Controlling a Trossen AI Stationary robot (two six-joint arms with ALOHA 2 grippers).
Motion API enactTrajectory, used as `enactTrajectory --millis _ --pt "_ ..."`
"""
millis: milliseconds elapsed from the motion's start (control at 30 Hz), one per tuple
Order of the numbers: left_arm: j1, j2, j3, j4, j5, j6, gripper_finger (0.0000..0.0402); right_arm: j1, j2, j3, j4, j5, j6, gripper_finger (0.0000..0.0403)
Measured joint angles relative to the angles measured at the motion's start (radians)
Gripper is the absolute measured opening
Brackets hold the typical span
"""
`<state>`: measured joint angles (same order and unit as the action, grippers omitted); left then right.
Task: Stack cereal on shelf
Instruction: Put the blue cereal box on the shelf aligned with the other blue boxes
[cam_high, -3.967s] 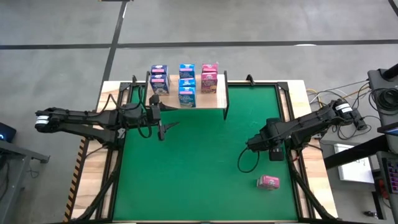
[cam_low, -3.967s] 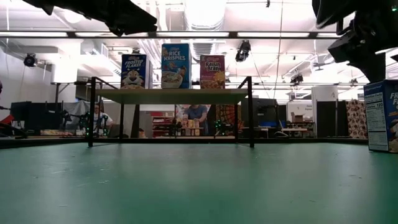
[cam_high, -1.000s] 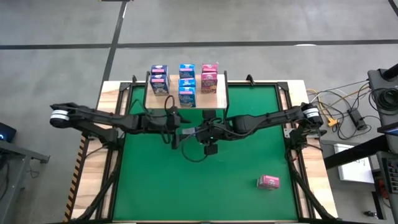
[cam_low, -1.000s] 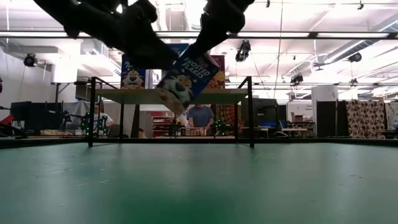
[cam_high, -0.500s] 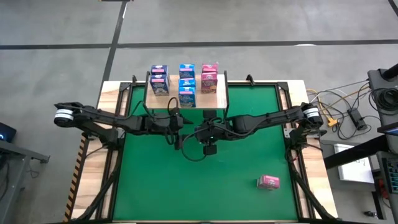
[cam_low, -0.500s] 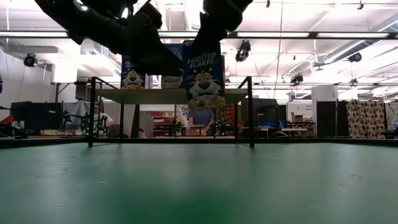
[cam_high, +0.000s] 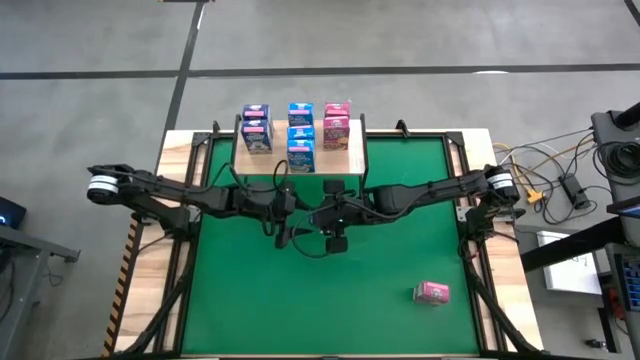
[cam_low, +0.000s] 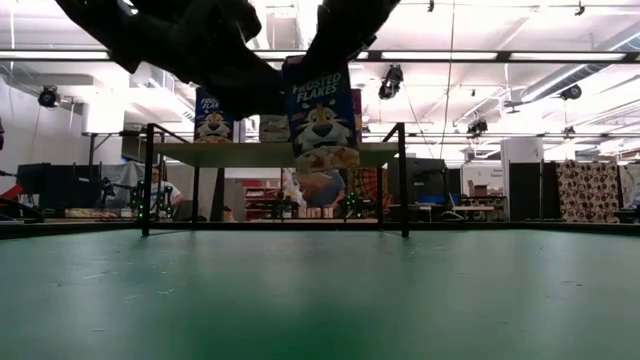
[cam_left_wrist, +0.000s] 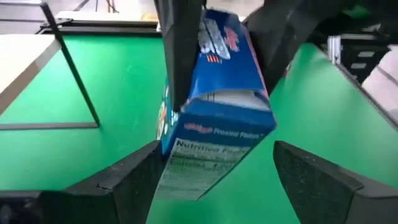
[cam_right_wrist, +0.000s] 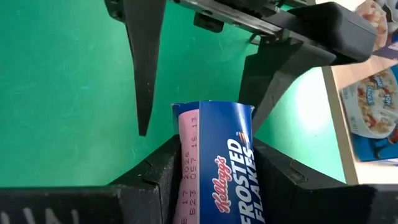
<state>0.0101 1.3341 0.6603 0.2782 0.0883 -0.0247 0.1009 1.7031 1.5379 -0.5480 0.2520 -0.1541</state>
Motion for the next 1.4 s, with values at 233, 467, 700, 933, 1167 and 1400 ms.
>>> enactTrajectory --millis 233,467,700,933,1167,1400 --pt "0.001 0.006 0.0 0.062 -0.039 -0.004 0.0308 -0.001 0.0 0.0 0.051 -0.011 0.002 0.0148" --pt "0.001 0.019 0.0 0.064 -0.047 -0.003 0.0285 -0.001 0.0 0.002 0.113 -0.021 0.003 0.0148" --pt "-0.001 0.018 0.0 0.054 -0.051 0.001 0.0203 0.0 0.0 0.005 0.117 -0.023 0.025 0.0161" --pt "-0.001 0.017 0.0 0.054 -0.052 0.001 0.0142 0.0 0.0 0.012 0.117 -0.021 0.029 0.0213" --pt "0.0 -0.002 -0.001 0.051 -0.053 0.005 0.0146 0.002 -0.031 0.064 0.095 -0.025 0.014 0.0242" --pt "0.0 -0.11 -0.001 -0.011 -0.052 0.008 0.0148 0.002 -0.165 0.061 0.051 -0.024 0.0 0.0239"
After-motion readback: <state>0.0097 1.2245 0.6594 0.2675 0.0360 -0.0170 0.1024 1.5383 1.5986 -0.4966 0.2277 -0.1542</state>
